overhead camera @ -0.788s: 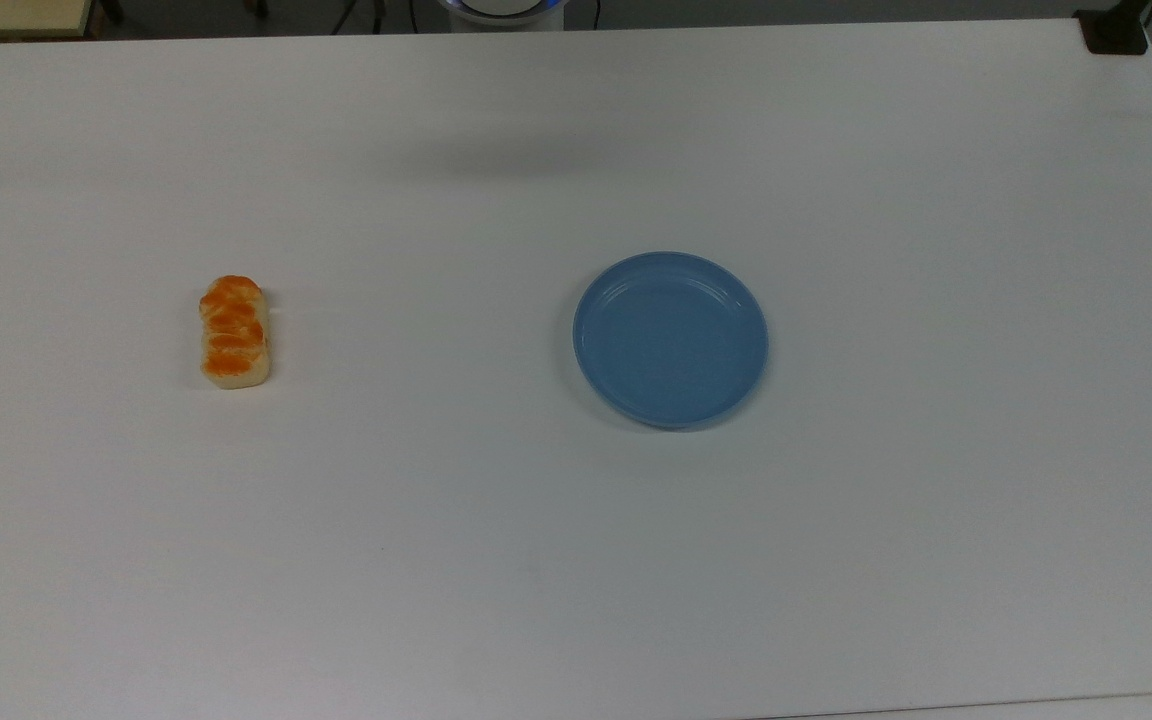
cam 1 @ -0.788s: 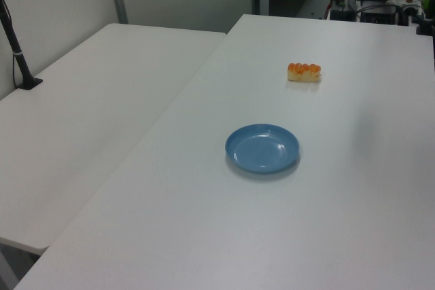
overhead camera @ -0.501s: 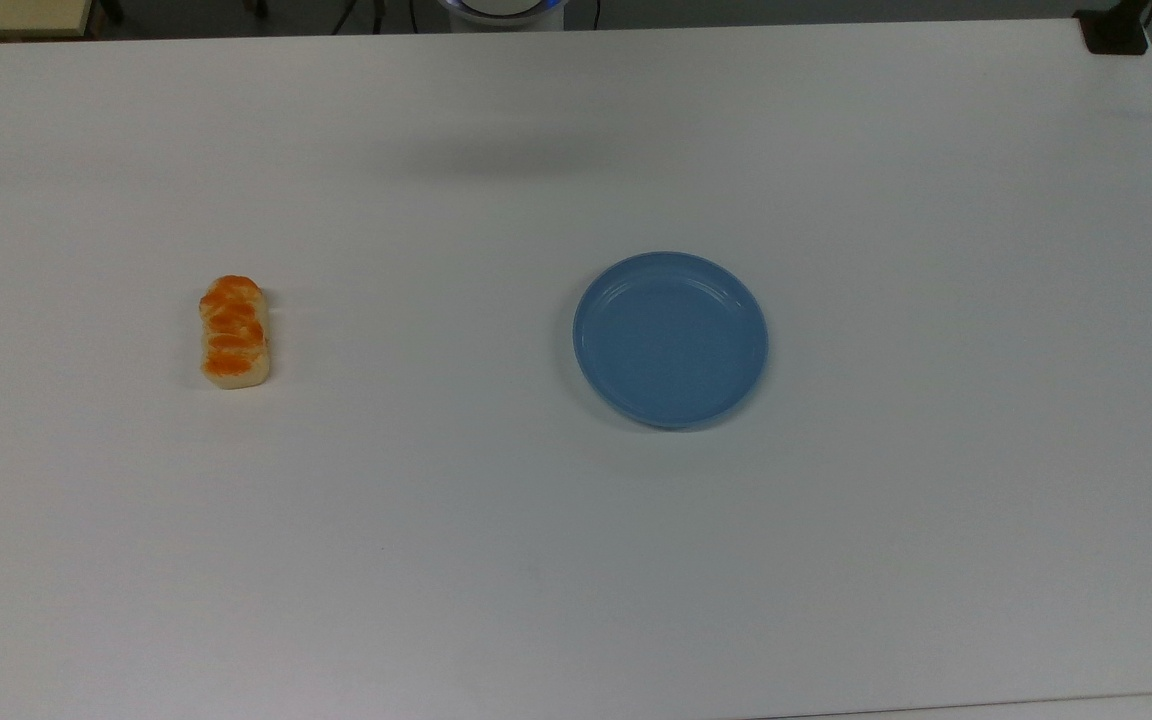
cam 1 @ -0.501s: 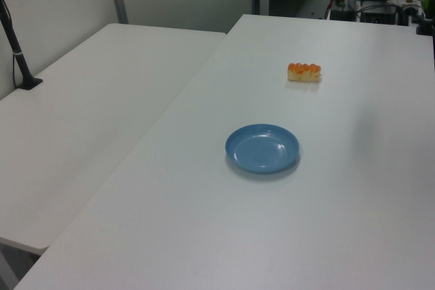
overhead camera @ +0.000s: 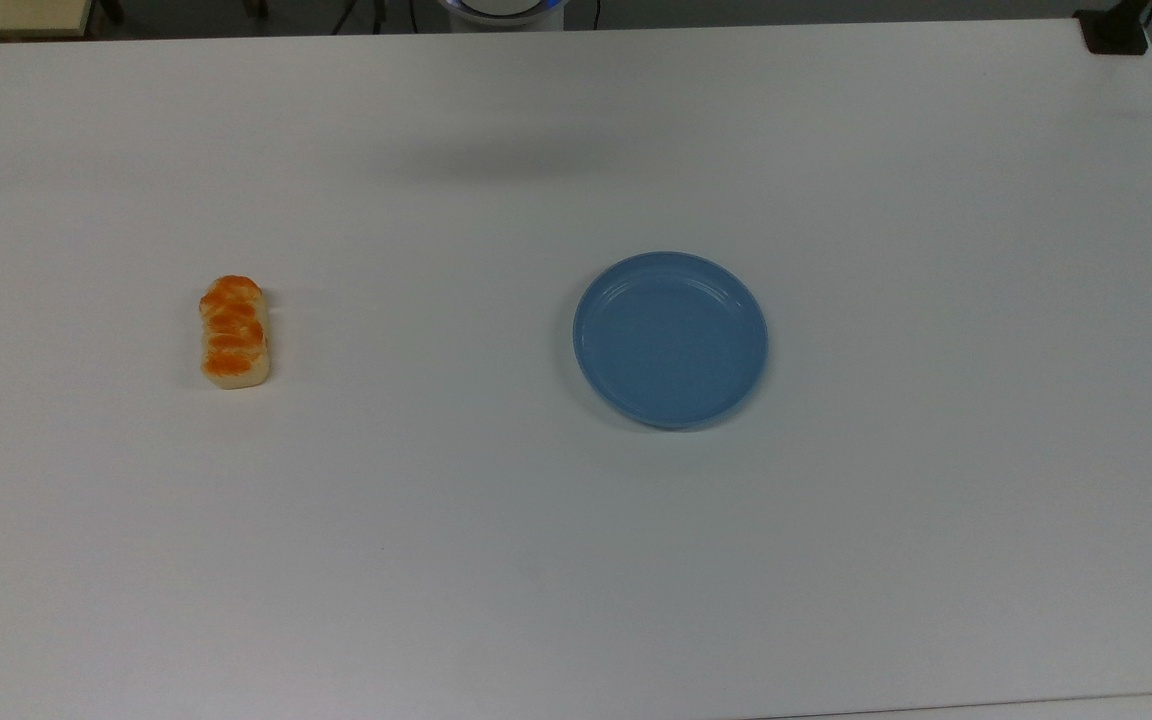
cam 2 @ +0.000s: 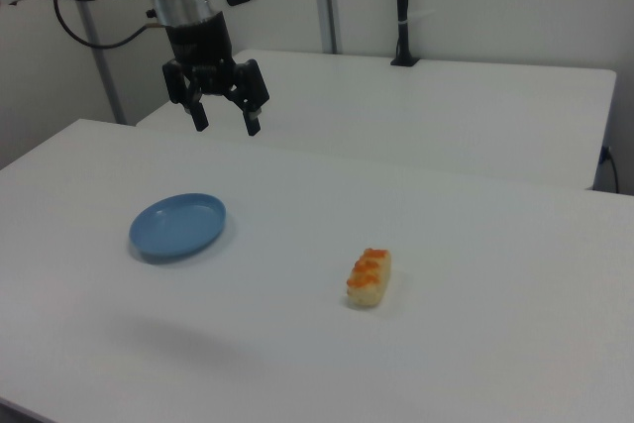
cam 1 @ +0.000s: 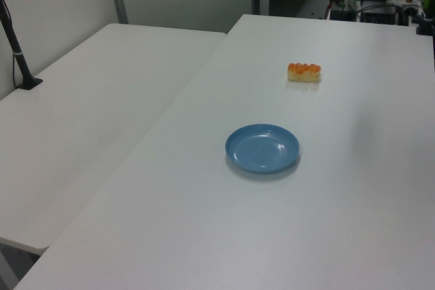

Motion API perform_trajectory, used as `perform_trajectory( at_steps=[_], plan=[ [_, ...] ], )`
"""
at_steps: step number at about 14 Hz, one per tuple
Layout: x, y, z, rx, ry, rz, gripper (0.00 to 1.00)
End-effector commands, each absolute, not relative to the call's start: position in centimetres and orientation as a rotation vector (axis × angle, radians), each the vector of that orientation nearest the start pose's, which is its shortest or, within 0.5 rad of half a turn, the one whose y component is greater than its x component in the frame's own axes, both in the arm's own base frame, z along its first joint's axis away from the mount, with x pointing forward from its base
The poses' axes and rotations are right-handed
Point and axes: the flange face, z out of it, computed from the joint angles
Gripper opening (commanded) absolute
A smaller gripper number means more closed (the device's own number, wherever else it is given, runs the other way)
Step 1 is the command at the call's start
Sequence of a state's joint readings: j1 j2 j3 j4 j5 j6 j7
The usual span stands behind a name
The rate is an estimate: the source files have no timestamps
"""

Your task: Put the bread onto the plate

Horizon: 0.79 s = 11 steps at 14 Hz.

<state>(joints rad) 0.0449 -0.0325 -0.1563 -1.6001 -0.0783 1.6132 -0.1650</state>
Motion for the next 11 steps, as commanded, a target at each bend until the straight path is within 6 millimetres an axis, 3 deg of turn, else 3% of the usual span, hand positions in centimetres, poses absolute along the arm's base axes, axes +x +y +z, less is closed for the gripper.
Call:
perform_trajectory(
  at_steps=[1, 11],
  plan=[
    [54.24, -6.79, 63.36, -3.197, -0.067, -0.034, 1.0],
    [54.15, -7.16, 63.43, -3.168, -0.051, -0.042, 1.0]
  ],
)
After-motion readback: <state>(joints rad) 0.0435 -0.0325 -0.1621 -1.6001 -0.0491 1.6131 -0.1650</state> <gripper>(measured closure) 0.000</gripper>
